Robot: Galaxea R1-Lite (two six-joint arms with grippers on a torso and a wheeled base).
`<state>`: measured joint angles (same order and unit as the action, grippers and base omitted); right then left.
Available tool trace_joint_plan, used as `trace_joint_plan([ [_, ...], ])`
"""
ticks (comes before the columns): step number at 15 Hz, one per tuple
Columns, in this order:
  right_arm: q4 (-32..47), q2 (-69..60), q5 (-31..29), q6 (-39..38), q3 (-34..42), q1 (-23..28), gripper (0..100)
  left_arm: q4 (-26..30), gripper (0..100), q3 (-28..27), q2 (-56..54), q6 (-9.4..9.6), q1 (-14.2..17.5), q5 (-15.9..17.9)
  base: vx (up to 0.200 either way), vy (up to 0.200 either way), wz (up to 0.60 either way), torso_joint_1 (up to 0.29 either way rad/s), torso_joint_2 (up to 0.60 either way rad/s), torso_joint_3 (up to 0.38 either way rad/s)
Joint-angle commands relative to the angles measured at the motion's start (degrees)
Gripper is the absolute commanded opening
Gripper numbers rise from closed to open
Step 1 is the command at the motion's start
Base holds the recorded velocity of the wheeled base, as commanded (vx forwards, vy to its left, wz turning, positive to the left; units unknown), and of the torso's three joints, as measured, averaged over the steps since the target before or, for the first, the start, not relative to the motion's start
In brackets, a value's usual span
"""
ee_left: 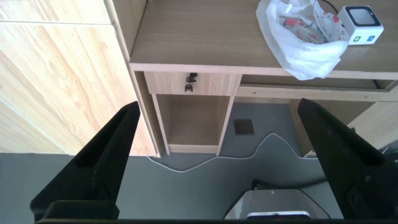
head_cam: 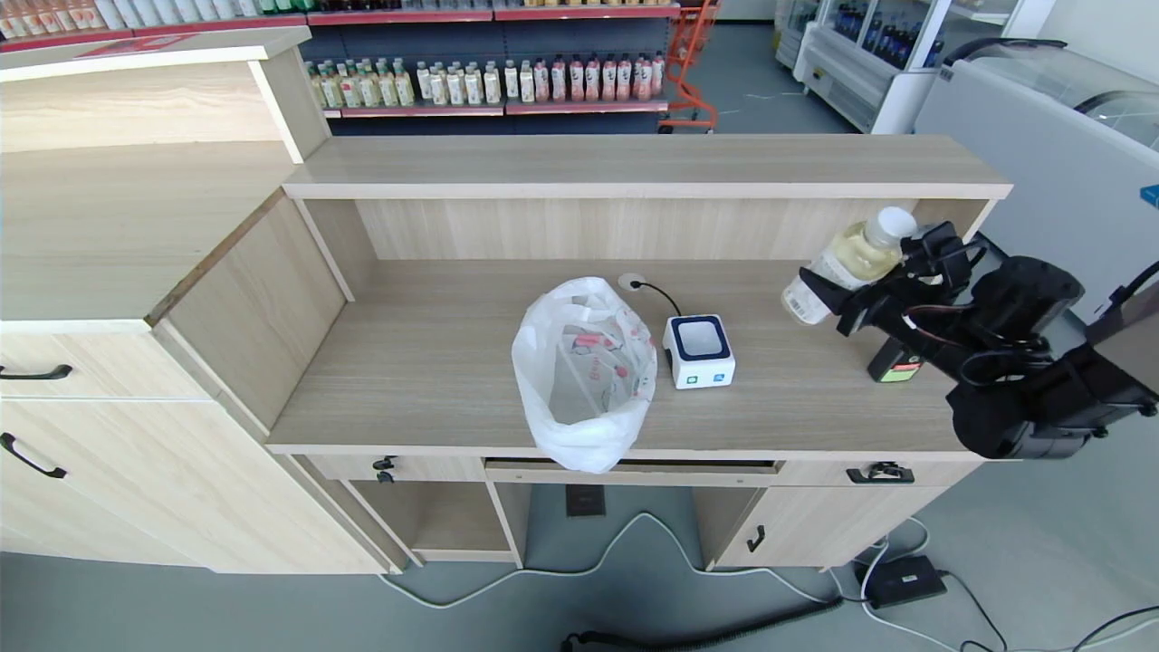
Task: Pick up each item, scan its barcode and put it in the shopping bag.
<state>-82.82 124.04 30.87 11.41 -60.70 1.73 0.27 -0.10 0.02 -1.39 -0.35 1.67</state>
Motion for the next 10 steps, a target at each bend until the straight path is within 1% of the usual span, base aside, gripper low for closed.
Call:
trace_joint_plan([
  [1, -3.05, -14.18, -1.95, 2.74, 16.58, 3.72, 0, 0.00, 100, 0.01, -0.02, -0.02, 0.00, 0.00, 0.000, 0.000, 0.00, 0.000, 0.00, 0.000],
  [2, -3.05, -14.70, -1.95, 3.09, 17.28, 4.07, 0, 0.00, 100, 0.01, -0.02, -0.02, 0.00, 0.00, 0.000, 0.000, 0.00, 0.000, 0.00, 0.000],
  [3, -2.78, -18.31, -2.04, 6.08, 21.76, 6.18, 0, 0.00, 100, 0.01, -0.02, -0.02, 0.00, 0.00, 0.000, 0.000, 0.00, 0.000, 0.00, 0.000],
  [5, -5.68, -21.73, -1.95, 6.70, 29.50, 8.46, 0, 0.00, 100, 0.01, -0.02, -0.02, 0.00, 0.00, 0.000, 0.000, 0.00, 0.000, 0.00, 0.000],
  [6, -5.77, -22.97, -1.95, 7.40, 30.90, 9.26, 0, 0.00, 100, 0.01, -0.02, -0.02, 0.00, 0.00, 0.000, 0.000, 0.00, 0.000, 0.00, 0.000],
  [8, -4.63, -24.37, -1.95, 9.77, 30.99, 11.72, 0, 0.00, 100, 0.01, -0.02, -0.02, 0.00, 0.00, 0.000, 0.000, 0.00, 0.000, 0.00, 0.000],
  [10, -4.01, -24.99, -1.86, 16.10, 31.17, 14.35, 0, 0.00, 100, 0.01, -0.02, -0.02, 0.00, 0.00, 0.000, 0.000, 0.00, 0.000, 0.00, 0.000],
])
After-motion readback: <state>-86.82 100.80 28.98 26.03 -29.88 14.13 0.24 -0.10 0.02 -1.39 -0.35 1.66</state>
